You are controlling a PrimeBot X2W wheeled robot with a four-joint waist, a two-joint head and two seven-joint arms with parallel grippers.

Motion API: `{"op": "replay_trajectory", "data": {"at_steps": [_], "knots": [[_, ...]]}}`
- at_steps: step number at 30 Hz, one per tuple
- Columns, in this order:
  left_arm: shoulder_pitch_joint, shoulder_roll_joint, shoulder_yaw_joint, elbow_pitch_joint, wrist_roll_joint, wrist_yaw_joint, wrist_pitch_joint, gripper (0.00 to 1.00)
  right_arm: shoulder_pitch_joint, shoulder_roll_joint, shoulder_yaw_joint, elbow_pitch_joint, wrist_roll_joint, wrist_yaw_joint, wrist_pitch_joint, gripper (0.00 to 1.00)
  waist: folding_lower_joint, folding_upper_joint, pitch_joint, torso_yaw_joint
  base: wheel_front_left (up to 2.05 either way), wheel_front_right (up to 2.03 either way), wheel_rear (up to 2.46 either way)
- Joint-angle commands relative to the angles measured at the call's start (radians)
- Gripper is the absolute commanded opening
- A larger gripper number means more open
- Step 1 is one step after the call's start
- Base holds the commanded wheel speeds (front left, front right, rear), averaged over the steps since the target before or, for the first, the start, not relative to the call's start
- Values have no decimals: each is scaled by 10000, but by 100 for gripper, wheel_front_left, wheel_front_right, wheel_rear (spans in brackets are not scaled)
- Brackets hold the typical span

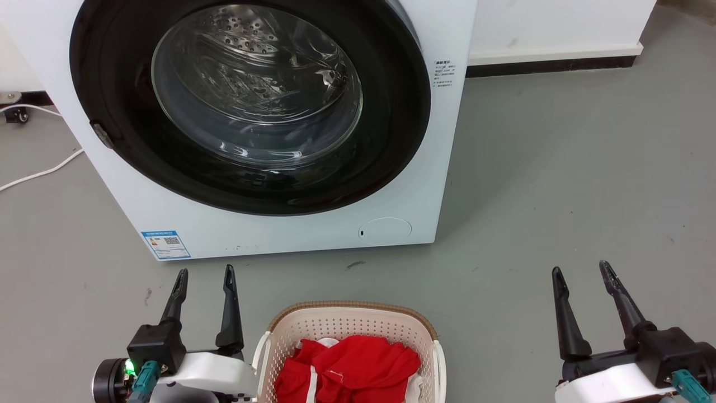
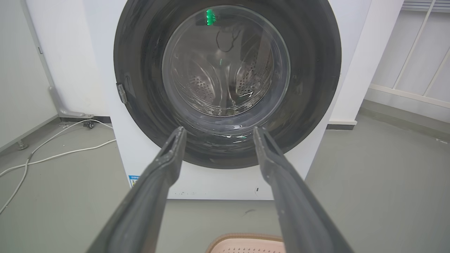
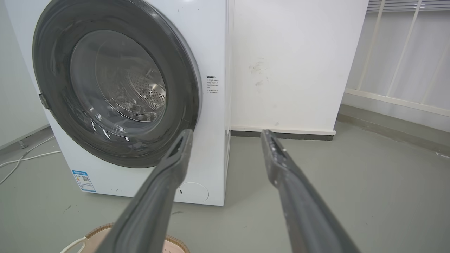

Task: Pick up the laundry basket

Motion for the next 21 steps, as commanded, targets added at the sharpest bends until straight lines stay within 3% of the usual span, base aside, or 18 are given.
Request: {"op": "replay_trajectory", "data": {"at_steps": [1, 8, 21], "knots": [[78, 30, 50, 49, 28, 51, -77, 100, 11, -44, 77, 50, 95, -3, -25, 100, 0, 0, 22, -4, 0, 0, 0], [-274, 29, 417, 707, 149, -106, -55, 100, -369, -41, 427, 819, 197, -3, -23, 100, 0, 0, 322, -84, 0, 0, 0], [-2065, 369, 985, 2998, 442, -944, -54, 100, -2405, -38, 1287, 3186, -238, -5, -25, 100, 0, 0, 2204, -46, 0, 0, 0]]}}
